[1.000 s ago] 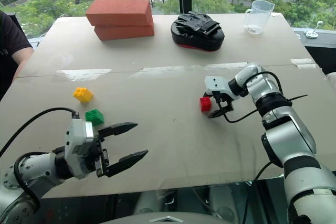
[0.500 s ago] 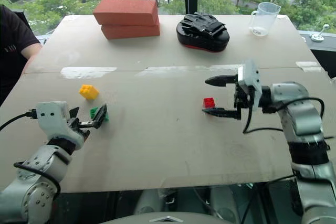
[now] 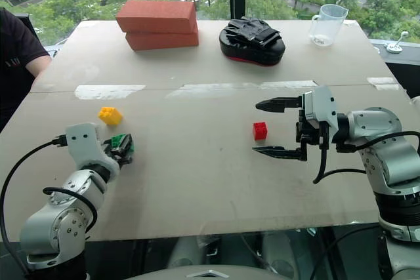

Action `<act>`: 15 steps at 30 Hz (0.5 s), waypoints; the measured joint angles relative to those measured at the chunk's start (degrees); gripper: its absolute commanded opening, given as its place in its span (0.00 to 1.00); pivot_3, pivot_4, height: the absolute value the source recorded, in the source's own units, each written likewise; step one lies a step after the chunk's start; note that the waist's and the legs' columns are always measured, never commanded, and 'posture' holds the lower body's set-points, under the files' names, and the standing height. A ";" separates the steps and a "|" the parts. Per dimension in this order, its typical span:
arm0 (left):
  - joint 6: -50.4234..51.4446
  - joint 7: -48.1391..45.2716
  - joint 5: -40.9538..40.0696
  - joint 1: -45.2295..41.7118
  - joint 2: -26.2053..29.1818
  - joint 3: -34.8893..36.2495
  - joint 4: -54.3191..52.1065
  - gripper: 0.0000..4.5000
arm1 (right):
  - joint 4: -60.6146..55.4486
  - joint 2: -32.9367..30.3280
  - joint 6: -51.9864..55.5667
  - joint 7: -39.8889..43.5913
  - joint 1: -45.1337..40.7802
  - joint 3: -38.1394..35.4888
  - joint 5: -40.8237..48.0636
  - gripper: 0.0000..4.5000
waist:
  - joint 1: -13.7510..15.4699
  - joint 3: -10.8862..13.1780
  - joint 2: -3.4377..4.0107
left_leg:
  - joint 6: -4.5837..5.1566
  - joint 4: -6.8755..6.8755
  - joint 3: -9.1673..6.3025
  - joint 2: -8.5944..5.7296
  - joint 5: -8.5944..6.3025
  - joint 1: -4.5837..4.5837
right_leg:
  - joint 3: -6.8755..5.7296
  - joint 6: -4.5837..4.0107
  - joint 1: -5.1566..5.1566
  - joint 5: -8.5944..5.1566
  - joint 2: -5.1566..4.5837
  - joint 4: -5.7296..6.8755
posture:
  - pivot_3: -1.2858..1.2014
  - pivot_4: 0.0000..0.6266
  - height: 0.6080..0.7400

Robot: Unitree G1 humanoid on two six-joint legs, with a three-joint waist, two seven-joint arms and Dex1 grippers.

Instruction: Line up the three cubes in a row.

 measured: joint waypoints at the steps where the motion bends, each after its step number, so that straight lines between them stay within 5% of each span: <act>1: -0.23 -0.96 0.02 -0.10 0.14 0.02 0.39 0.28 | -0.05 -0.03 0.03 -0.48 0.06 0.01 0.17 1.00 | 0.02 0.00 0.00 | 0.00 0.00 -0.01 0.00 0.00 0.00 | -0.01 0.00 0.00 0.00 0.00 0.00 | 0.52 0.24 1.00; 7: -3.67 -15.32 -1.74 -2.00 8.57 -2.02 5.84 0.28 | -1.81 -1.75 0.88 -3.77 2.85 -1.47 0.77 1.00 | 0.36 0.03 -0.06 | -0.11 0.03 -0.15 0.01 -0.06 -0.06 | -0.24 0.16 -0.04 -0.12 -0.24 0.00 | 0.52 0.24 1.00; 12: -13.05 -48.80 -6.37 -15.03 21.49 -13.45 14.01 0.28 | -7.22 -3.83 5.53 -10.49 10.40 -5.82 2.09 1.00 | 0.95 -0.01 -0.02 | -0.05 0.05 -0.02 -0.11 -0.02 -0.47 | -0.58 -0.02 -0.32 0.00 -0.46 -0.05 | 0.52 0.24 1.00; 15: -19.92 -63.76 -4.14 -22.22 23.04 -22.22 22.55 0.28 | -9.78 -5.54 7.90 -12.30 13.93 -8.71 3.83 1.00 | 0.51 -0.04 0.08 | 0.06 0.03 0.07 -0.21 -0.02 -0.50 | -0.53 0.05 -0.33 -0.02 -0.23 -0.11 | 0.52 0.24 1.00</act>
